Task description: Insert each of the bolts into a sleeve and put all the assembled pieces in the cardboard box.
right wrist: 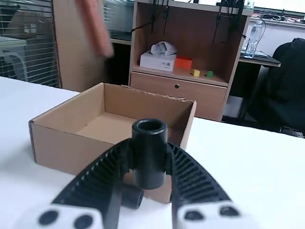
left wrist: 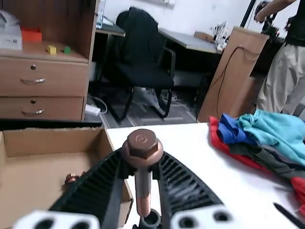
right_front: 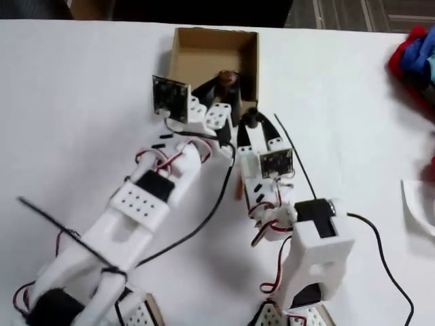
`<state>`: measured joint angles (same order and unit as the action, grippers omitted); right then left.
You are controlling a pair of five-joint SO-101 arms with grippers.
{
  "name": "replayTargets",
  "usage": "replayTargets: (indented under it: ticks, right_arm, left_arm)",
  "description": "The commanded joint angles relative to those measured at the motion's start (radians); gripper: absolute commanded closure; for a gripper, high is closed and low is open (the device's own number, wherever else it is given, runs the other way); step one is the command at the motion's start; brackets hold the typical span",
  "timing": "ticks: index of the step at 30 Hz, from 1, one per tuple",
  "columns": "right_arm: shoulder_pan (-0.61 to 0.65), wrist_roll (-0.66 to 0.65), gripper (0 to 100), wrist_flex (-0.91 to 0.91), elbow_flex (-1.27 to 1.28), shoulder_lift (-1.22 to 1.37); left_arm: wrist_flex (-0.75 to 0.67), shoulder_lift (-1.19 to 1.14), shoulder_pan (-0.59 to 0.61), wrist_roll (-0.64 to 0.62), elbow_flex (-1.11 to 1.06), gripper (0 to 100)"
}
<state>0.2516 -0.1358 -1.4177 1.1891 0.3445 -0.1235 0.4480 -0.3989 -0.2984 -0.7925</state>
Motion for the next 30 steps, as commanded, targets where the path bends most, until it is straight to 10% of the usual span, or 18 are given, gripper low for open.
replayTargets:
  ticks: [1,30]
  right_arm:
    - [0.018,0.002,97.8,-0.045,-0.034,0.004]
    - [0.019,-0.061,97.8,-0.143,-0.031,-0.001]
  left_arm:
    - [-0.029,-0.060,-0.035,-0.005,0.113,97]
    - [-0.028,-0.161,-0.044,0.063,0.131,97]
